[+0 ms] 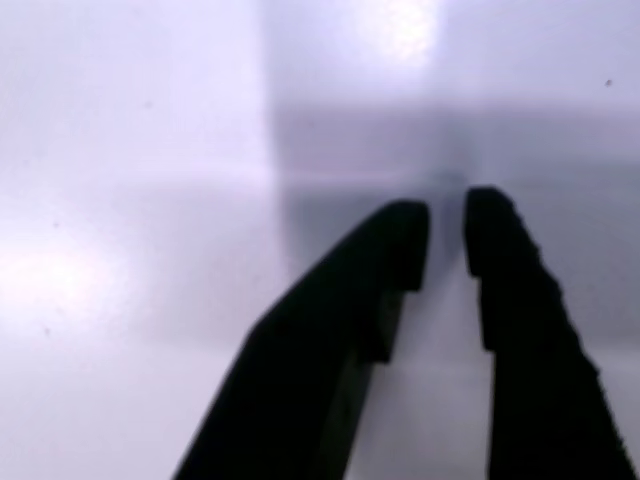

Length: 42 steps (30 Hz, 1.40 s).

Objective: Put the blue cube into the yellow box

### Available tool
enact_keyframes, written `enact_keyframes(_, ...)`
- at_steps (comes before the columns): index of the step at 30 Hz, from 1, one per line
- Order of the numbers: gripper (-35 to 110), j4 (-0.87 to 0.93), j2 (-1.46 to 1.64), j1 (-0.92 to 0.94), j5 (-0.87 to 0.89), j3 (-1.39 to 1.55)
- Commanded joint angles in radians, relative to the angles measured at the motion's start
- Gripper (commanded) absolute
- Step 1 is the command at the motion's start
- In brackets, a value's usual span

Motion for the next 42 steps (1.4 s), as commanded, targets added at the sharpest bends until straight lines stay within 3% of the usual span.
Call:
enact_keyframes(1,0,0.014,0.025,0.005,-0.002,0.028)
enact_keyframes(20,0,0.015,0.025,0.003,-0.055,0.026)
enact_keyframes(30,2,-0.39,-0.288,-0.071,-0.078,-0.242)
enact_keyframes(42,38,-0.371,-0.555,-0.408,0.091,-0.792)
